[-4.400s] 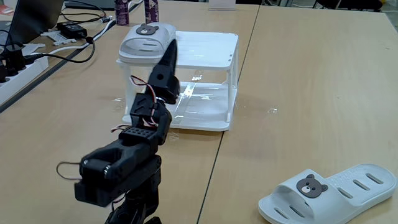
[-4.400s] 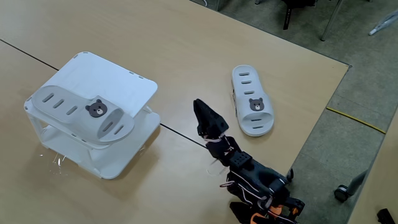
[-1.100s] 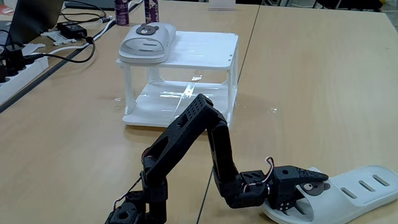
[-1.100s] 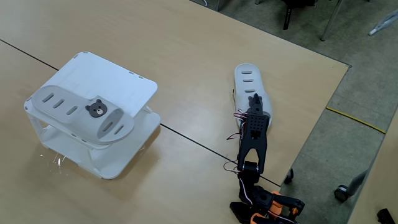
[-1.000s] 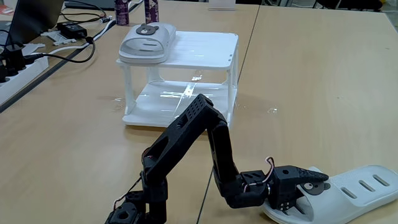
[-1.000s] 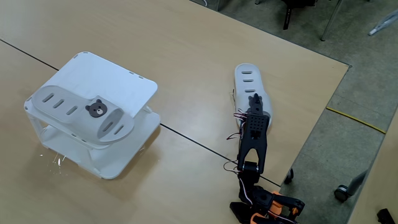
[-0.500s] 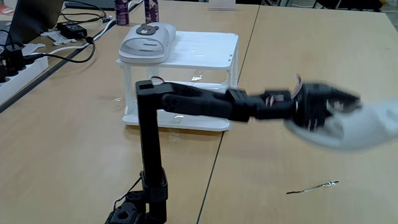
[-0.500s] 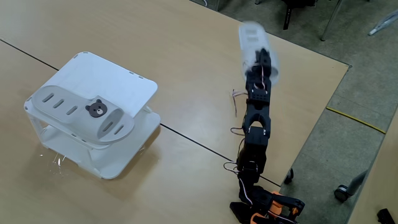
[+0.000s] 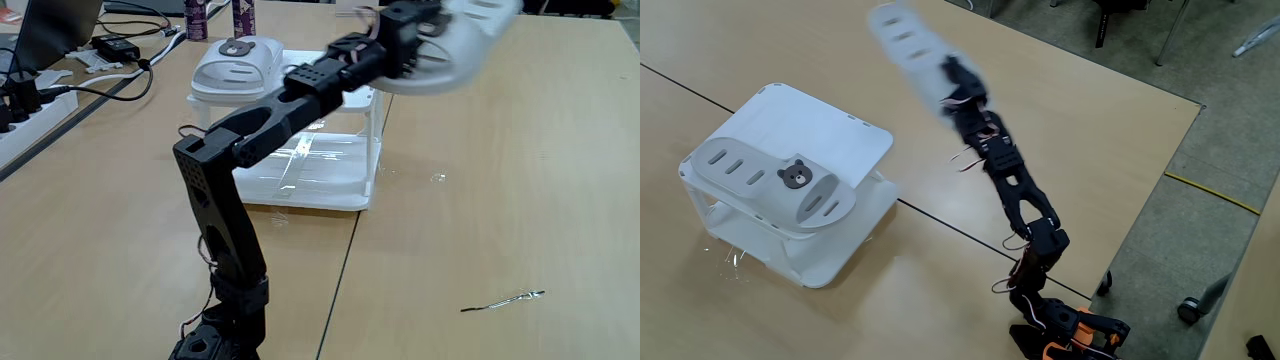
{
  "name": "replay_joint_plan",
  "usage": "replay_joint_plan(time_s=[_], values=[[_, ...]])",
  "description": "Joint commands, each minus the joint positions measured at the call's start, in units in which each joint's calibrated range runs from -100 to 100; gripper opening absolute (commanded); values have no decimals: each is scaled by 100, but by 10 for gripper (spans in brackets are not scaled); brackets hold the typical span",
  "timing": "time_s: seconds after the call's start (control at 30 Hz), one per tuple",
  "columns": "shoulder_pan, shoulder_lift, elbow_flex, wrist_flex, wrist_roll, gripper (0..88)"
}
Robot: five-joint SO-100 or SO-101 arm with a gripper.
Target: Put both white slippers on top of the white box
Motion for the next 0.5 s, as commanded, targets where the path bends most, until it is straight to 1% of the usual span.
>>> replay_joint_plan(time_s=[0.0, 0.07, 0.3, 0.47], values=[[-888, -698, -705, -24, 42, 8], [-1283, -681, -660, -24, 42, 8], [-2171, -656, -488, -24, 42, 8], [-2360, -462, -470, -33, 42, 8]])
